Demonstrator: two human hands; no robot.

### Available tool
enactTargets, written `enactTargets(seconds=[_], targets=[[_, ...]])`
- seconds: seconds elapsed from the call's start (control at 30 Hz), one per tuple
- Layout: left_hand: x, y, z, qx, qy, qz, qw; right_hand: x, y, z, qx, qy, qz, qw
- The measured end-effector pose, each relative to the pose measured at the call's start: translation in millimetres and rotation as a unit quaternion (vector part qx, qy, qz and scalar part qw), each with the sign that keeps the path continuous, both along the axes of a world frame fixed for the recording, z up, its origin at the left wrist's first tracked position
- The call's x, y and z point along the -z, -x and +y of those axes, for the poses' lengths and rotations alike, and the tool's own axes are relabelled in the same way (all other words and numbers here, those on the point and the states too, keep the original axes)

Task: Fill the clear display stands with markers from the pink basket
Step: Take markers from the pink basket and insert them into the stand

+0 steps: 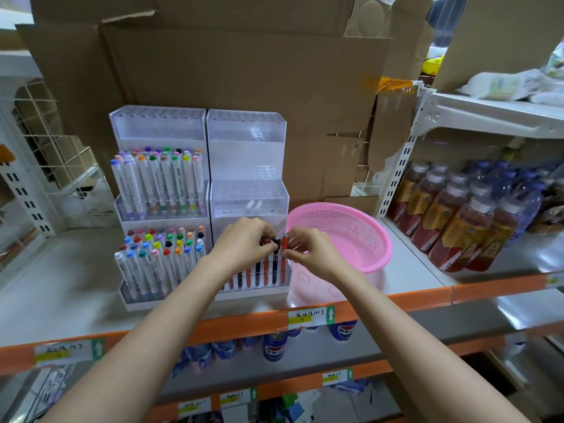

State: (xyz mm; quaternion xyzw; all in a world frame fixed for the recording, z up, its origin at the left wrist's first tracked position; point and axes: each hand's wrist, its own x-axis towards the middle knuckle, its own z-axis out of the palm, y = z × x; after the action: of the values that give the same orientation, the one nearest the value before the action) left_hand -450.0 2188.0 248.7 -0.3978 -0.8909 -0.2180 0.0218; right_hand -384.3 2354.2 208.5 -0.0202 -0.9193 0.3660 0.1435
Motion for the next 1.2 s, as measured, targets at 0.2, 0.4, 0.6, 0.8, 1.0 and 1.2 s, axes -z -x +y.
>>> enactTargets(seconds=[0.2,0.4,0.6,0.8,1.0,1.2], targets=[[-2.0,-1.3,0.4,-0.009,0.0,0.002,1.0,5.1,2.2,0.0,0.012,0.0,0.013,1.0],[-1.8,-4.8,3.3,-0.022,-0.008,-0.006,1.0,7.0,2.7,2.8,0.01,0.005,0.004,1.0],[-2.5,-8.4,6.3,-0.036,-0.021,-0.015,0.999,2.0,2.0,-4.3,-0.01,0.075,0.017,0.997],[-2.0,-8.6,3.5,-0.038,-0.021,-0.017,0.999,3.7,6.6,-7.1,-0.009,0.119,0.01,0.993],[-1.4,-7.5,-5.8,-0.027,-0.008,0.001,1.0,3.8,8.3,-6.2,-0.02,0.102,0.009,0.995],[-3.4,1.9,-28.0,-0.037,0.012,0.001,0.999,-6.0,10.7,-11.8,-0.038,0.075,-0.001,0.996]])
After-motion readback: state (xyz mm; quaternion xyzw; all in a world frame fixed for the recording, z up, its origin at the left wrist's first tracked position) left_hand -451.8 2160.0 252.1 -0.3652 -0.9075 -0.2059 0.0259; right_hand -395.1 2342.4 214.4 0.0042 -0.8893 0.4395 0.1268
